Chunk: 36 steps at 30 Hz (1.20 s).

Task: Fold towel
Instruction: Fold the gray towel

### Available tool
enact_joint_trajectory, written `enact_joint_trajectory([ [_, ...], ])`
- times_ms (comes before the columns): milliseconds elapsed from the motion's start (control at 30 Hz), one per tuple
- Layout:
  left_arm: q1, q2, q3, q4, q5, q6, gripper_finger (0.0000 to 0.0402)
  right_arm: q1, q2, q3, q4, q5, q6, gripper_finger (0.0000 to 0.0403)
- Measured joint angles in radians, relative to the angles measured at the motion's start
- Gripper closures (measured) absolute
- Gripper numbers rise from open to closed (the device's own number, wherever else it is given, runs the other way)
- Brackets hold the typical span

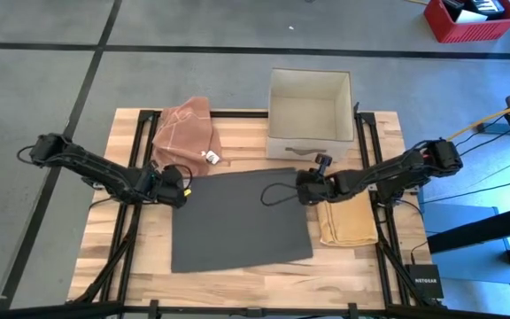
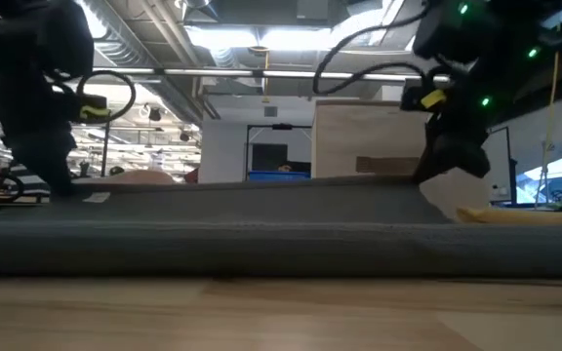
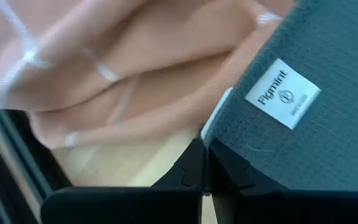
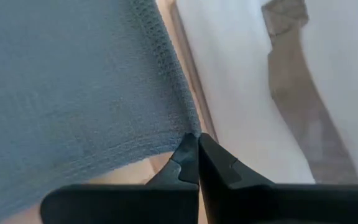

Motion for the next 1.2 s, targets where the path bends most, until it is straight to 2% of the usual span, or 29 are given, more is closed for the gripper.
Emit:
enact_joint_trajectory([
  [167, 0.026, 0.000, -0.029, 0.042, -0.079, 0.002, 0.0398, -0.077, 0.014, -0.031, 0.050, 0.001, -0.004, 0.0399],
  [333, 0.047, 0.000, -0.040, 0.144, -0.091, 0.062, 0.0379, -0.156, 0.047, -0.039, 0.098, 0.001, -0.008, 0.0369],
  [533, 0.080, -0.001, -0.037, 0.180, -0.070, 0.096, 0.0307, -0.227, 0.072, -0.036, 0.117, -0.005, -0.001, 0.0302],
  [633, 0.094, -0.001, 0.009, 0.116, 0.026, 0.090, 0.0269, -0.231, 0.073, 0.001, 0.033, -0.017, -0.004, 0.0265],
  [733, 0.086, -0.001, 0.077, 0.060, 0.168, 0.077, 0.0247, -0.221, 0.058, 0.057, -0.072, -0.121, -0.004, 0.0239],
  [800, 0.060, -0.002, 0.109, 0.066, 0.254, 0.049, 0.0242, -0.199, 0.042, 0.066, -0.074, -0.265, -0.005, 0.0228],
  [900, -0.009, -0.002, 0.105, 0.222, 0.384, 0.038, 0.0240, -0.135, 0.024, 0.056, 0.004, -0.535, -0.026, 0.0221],
  [967, -0.064, 0.009, 0.079, 0.375, 0.429, 0.033, 0.0240, -0.078, 0.023, 0.029, 0.106, -0.662, -0.034, 0.0220],
  [1067, -0.140, 0.052, 0.042, 0.529, 0.442, 0.019, 0.0240, 0.003, 0.046, -0.022, 0.277, -0.701, -0.033, 0.0220],
  [1200, -0.215, 0.145, 0.026, 0.537, 0.453, -0.048, 0.0240, 0.070, 0.091, -0.054, 0.352, -0.687, -0.013, 0.0220],
])
